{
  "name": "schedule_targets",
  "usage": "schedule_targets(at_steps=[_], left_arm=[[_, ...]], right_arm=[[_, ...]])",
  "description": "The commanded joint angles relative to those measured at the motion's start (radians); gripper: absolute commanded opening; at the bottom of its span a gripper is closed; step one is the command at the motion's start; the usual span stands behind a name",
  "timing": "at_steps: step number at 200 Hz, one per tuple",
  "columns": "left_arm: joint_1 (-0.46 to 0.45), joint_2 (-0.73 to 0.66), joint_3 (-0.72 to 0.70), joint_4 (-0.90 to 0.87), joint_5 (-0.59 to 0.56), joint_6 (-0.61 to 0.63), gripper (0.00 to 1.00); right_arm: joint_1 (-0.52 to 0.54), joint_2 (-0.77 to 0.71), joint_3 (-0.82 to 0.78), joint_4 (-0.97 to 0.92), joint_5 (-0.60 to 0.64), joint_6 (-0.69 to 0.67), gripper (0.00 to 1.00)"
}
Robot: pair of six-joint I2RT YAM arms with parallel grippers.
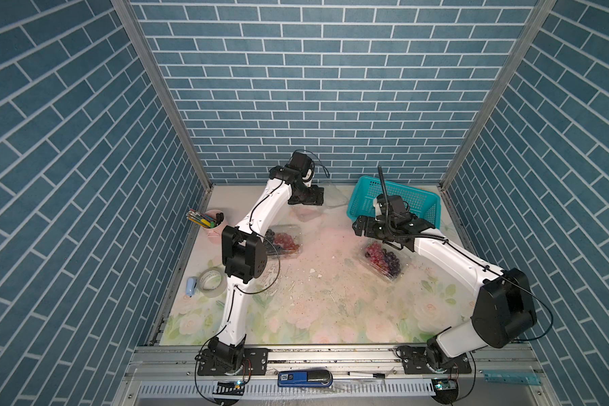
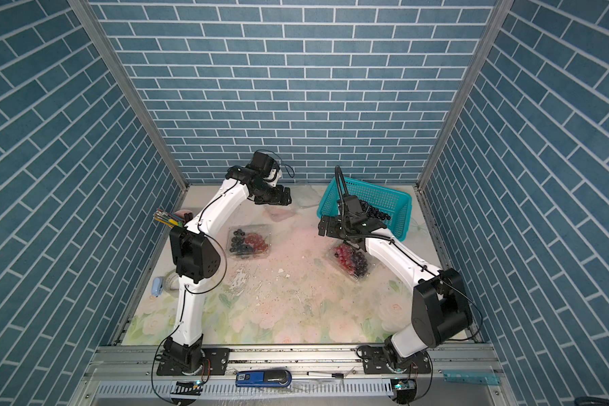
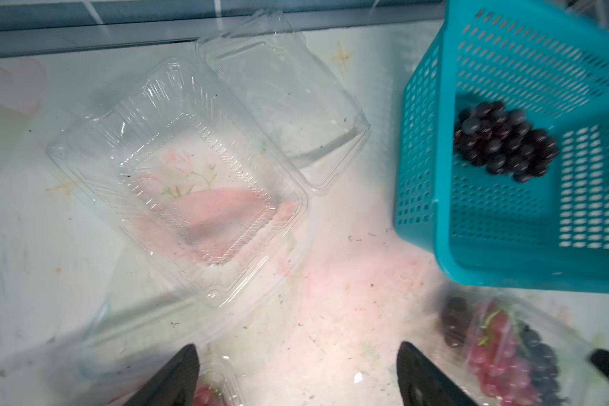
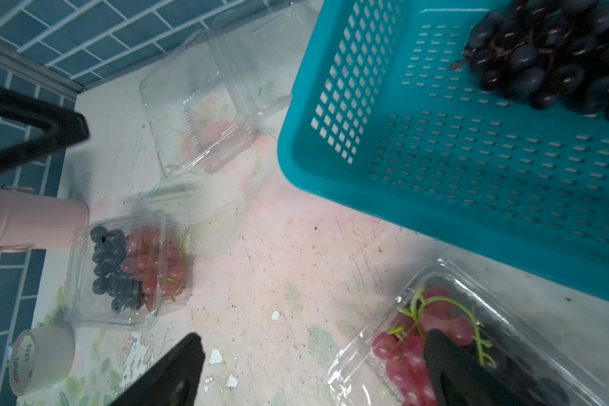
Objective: Pack grapes into containers
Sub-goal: Pick up the packing box from the center of the board.
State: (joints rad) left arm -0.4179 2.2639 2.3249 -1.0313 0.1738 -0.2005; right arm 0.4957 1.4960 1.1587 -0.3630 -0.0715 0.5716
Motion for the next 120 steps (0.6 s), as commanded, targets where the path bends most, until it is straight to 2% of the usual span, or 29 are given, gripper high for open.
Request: schedule_targets(at_steps=[1,47,68,93,120], left_arm=[[-0.034,0.083,0.053,-0.11,-0.146,0.119,0.89],[-0.07,0.178,0.105,-0.027,-0.243,0.148,0.87],[-0.07,0.234,0.171,-0.032,-0.281,0.154,0.87],[-0.068,0.299,0.247,-0.043,-0.303,0.171,0.86],[-0.067,0.327,0.255,-0.03,-0.305,0.182,0.82]], right_arm=[[-0.027,-0.066,-0.023,0.027,-0.044,0.014,0.99],[-0.055,-0.126,-0.063,0.026,-0.079,0.01,0.99],[-0.063,-0.135,-0.077,0.023,-0.093,0.011,0.99],[-0.072,-0.139,-0.097,0.031,-0.108,0.019,0.98],[-0.08,-0.131,-0.1,0.033,-0.12,0.026,0.98]])
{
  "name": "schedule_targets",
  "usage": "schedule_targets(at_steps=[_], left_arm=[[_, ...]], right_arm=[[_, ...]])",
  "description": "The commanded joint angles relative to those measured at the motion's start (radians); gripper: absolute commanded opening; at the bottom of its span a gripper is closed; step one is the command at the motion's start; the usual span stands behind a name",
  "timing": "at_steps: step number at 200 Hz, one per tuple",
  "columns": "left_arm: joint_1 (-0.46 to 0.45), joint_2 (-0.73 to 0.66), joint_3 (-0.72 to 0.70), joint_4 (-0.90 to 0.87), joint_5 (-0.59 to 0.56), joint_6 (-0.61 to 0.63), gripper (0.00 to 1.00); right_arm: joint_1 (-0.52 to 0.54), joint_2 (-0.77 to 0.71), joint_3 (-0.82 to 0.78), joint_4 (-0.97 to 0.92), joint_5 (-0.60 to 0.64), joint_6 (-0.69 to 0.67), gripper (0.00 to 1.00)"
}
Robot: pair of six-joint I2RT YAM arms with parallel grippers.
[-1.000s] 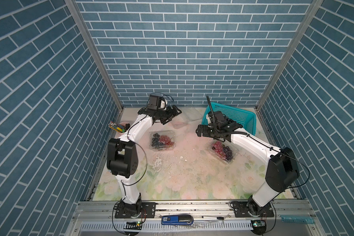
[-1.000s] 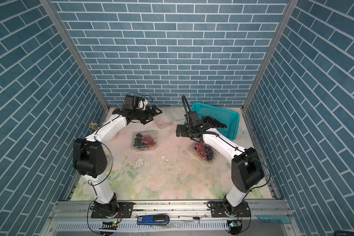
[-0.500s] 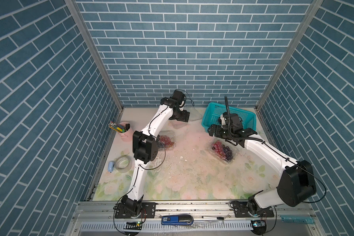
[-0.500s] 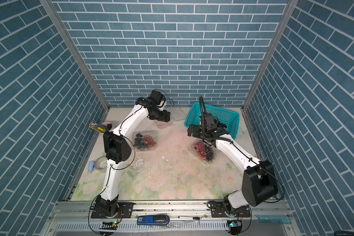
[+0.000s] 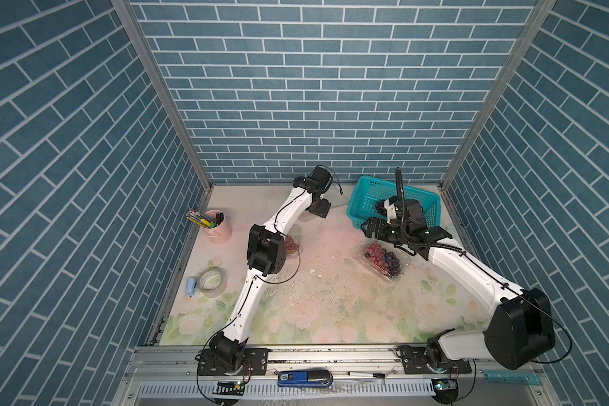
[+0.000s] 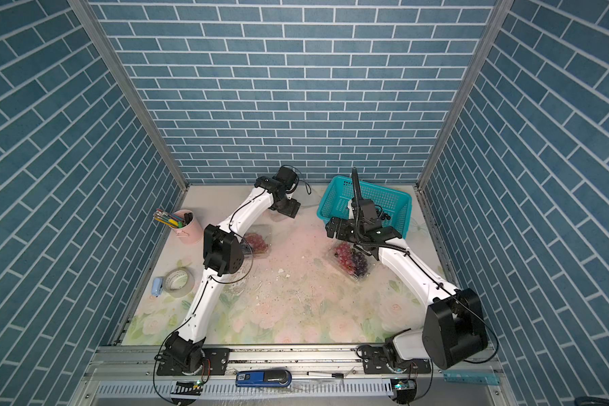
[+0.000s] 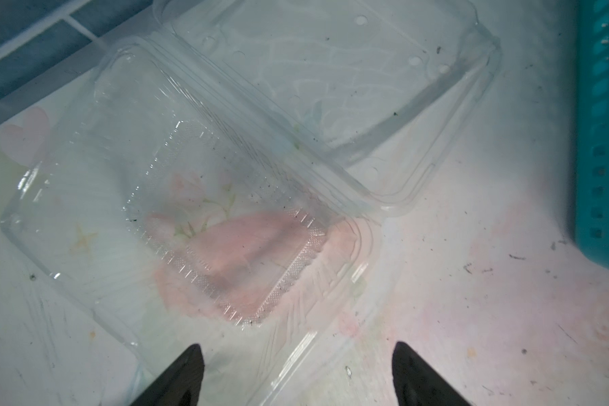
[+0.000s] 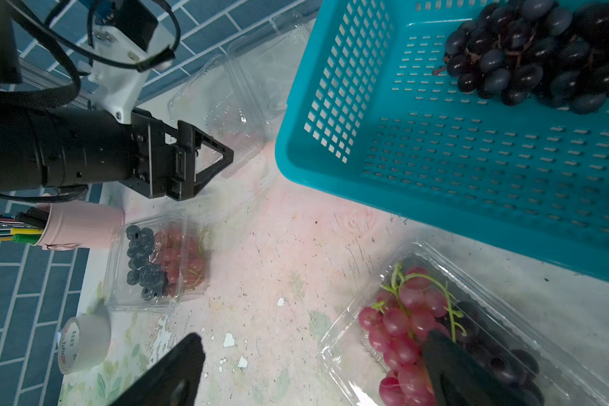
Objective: Pack grapes into containers
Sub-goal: Pick up the packing box from the center of the board.
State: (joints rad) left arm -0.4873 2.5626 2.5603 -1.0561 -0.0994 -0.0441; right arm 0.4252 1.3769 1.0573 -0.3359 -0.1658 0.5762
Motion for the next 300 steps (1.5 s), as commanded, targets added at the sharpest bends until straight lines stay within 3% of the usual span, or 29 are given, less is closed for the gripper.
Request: schedule_targets(at_steps=[1,58,95,124,157,175,246,300], left_arm=[[0.003,0.029,0.02,-0.006,-0.031,0.026,0.81],[0.006,0.013,-0.05,-0.006,0.033,0.013,0.62],[0.008,0.033,-0.041,-0.018,0.042,0.013,0.58],[0.009,0.031,-0.04,0.01,0.028,0.009,0.44],[0.015,0.049,-0.02,0.03,0.031,0.009,0.35],[0.017,0.059,0.005,0.021,0.033,0.006,0.22],[0.025,0.082,-0.014,0.033,0.051,-0.007,0.38],[0.025,0.045,-0.01,0.044,0.07,-0.034,0.24]], right_arm=[[-0.009,-0.012,0.002,0.006,-0.026,0.022,0.98],[-0.027,0.029,0.021,0.033,-0.049,0.037,0.98],[-0.028,0.048,0.017,0.065,-0.072,0.056,0.98],[-0.029,0.038,-0.002,0.076,-0.077,0.063,0.98],[-0.035,0.009,-0.032,0.074,-0.064,0.063,0.98],[-0.038,-0.004,-0.042,0.074,-0.063,0.065,0.98],[-0.046,-0.01,-0.066,0.104,-0.071,0.079,0.98],[-0.053,-0.024,-0.083,0.107,-0.067,0.079,0.98]])
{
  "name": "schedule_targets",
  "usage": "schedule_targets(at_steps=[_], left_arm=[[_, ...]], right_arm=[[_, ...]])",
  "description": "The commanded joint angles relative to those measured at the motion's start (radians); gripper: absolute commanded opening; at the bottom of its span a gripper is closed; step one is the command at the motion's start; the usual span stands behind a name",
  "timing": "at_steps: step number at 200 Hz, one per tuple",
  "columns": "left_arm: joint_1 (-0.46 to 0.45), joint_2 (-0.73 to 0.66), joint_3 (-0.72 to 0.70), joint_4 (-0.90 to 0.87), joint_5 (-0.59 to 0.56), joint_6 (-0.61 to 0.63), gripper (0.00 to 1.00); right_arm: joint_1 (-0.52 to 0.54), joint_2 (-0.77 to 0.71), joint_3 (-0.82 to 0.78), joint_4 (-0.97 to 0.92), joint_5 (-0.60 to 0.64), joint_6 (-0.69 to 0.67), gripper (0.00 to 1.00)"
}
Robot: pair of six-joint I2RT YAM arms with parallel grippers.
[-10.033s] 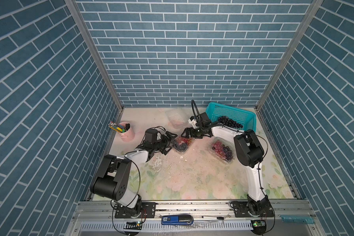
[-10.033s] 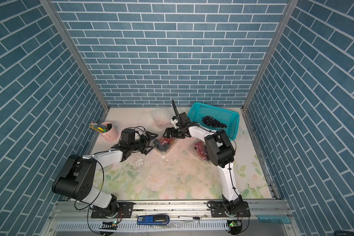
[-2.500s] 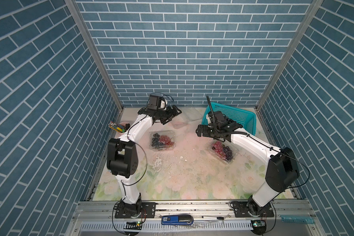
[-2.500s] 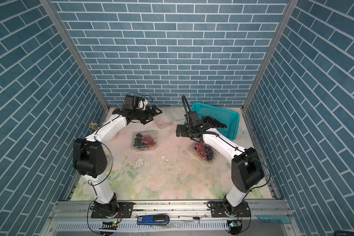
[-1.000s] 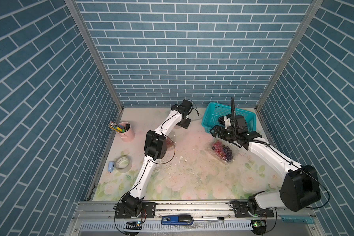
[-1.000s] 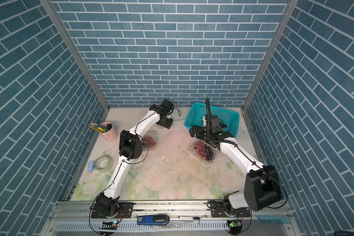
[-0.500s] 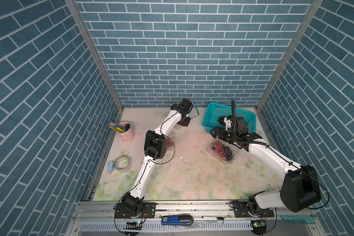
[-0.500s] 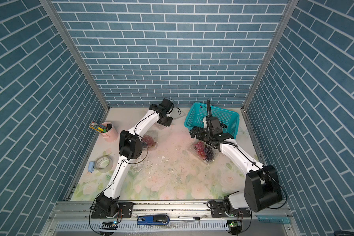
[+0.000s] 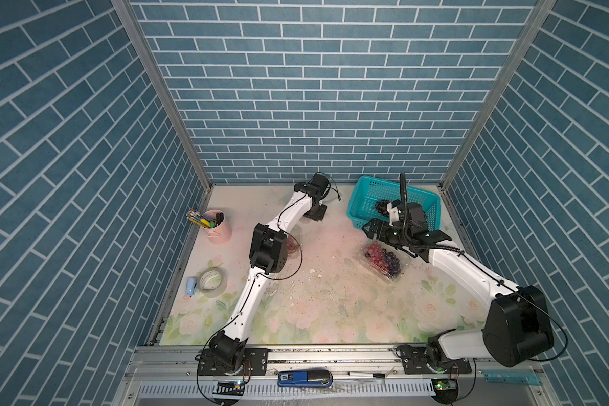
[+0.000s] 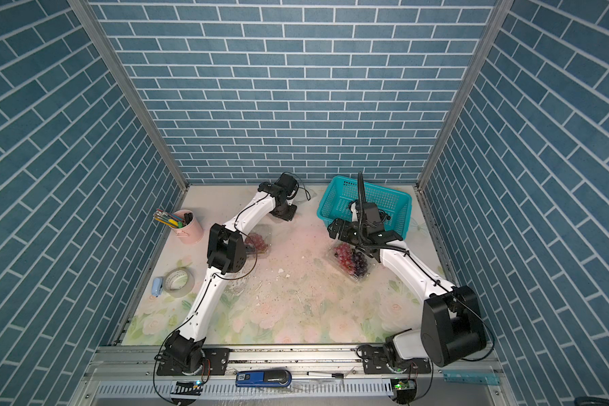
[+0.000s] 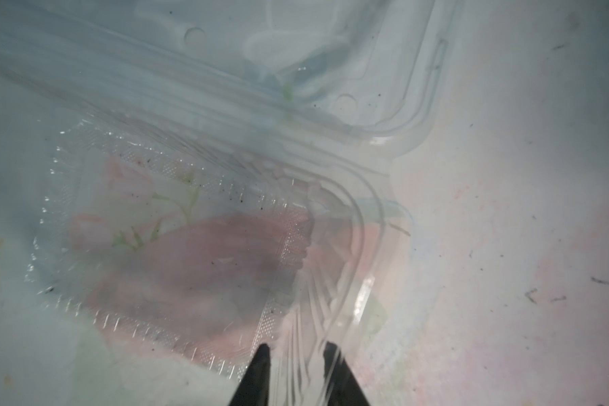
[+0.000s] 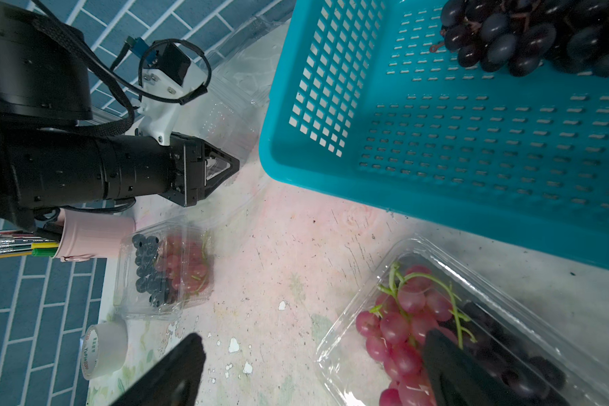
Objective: Pack grapes into containers
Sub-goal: Pick up the packing box from the center of the board.
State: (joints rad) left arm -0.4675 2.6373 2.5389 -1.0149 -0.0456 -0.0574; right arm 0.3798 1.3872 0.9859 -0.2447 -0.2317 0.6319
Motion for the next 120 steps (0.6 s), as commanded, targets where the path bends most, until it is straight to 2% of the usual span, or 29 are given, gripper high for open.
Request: schedule_targets(at_steps=[1,51,120], left_arm=[[0.006,-0.033,0.01,0.004,0.017,-0.021,0.24],[0.004,-0.163,0.0,0.042,0.09,-0.071,0.15],[-0.018,-0.29,0.004,0.017,0.149,-0.155,0.15]], right_arm=[[-0.008,-0.034,-0.013,0.016,-0.001,0.023,0.98],[-0.015,-0.043,-0.026,0.023,-0.001,0.025,0.98],[-0.034,-0.081,-0.04,0.006,-0.002,0.003,0.98]])
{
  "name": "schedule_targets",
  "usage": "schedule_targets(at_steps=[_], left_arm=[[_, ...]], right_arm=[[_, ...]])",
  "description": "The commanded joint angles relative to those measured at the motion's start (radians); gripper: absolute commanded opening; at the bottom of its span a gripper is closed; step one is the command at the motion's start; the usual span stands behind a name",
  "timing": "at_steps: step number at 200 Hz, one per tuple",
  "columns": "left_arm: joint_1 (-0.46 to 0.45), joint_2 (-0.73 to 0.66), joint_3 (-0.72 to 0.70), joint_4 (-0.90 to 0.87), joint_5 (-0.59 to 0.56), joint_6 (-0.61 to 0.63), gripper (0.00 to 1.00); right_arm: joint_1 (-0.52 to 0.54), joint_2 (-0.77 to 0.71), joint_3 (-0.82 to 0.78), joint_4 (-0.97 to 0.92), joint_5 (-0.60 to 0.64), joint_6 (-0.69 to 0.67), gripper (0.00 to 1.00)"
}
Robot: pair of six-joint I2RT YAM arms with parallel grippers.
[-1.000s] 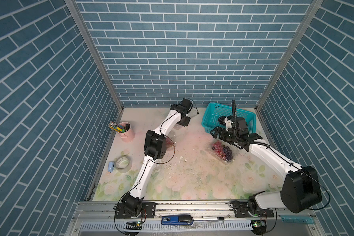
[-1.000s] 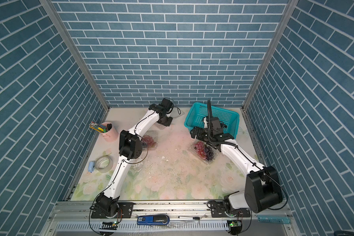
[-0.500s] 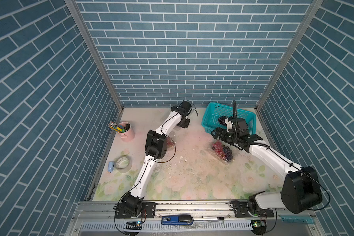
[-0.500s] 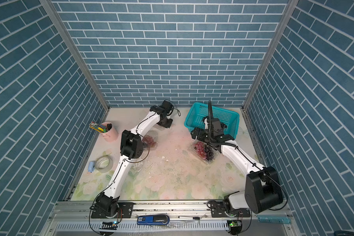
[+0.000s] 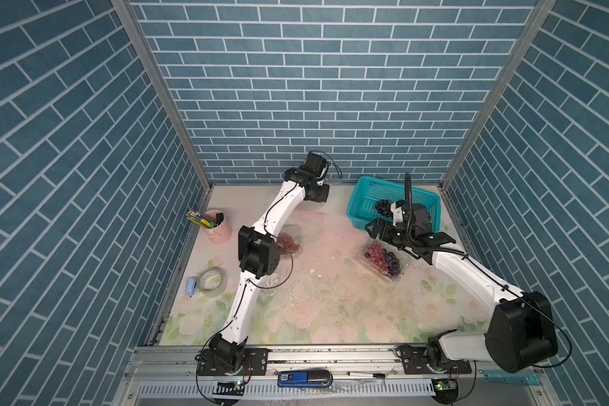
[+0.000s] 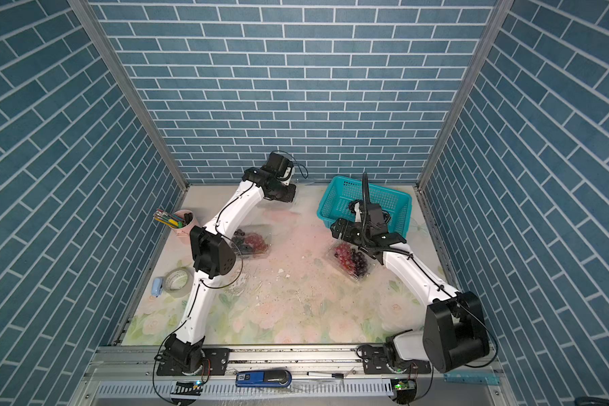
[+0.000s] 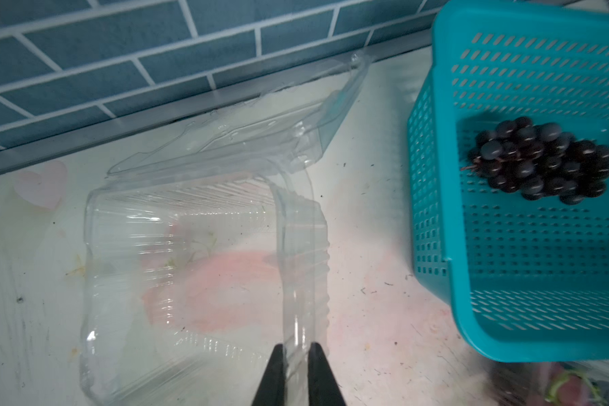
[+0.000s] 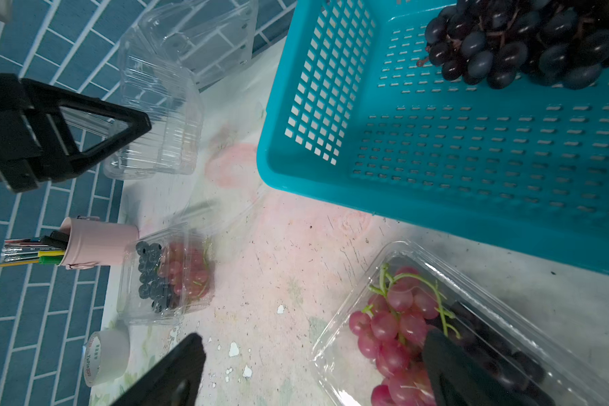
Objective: Pack grapes into containers
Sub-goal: Pick up the packing box from the center of the board, then place the packing box at the center of the board.
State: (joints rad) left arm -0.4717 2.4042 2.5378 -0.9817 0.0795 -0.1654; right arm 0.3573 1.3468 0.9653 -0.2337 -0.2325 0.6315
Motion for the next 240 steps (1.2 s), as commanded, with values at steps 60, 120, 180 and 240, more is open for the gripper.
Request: schedule_targets(at_steps=[60,120,180,240], left_arm=[[-0.083,-0.316,-0.336,0.087,0.126,-0.35,0.14],[-0.167,-0.537,-0.818,0.313,0.091,-0.579,0.14],[-0.212,-0.595,-1.084,0.514,0.054,-0.731,0.18],[-0.242,-0.527,-1.069,0.547,0.082,-0.747,0.36]], right_arm=[[-0.078,-0.113,-0.01,-0.06,-0.022,-0.048,0.98],[-0.128,-0.147,-0.045,-0.036,-0.075,-0.058,0.98],[-0.131,-0.137,-0.102,0.0,-0.115,-0.051,0.98],[-0.132,-0.146,-0.105,-0.027,-0.098,-0.071,0.98]])
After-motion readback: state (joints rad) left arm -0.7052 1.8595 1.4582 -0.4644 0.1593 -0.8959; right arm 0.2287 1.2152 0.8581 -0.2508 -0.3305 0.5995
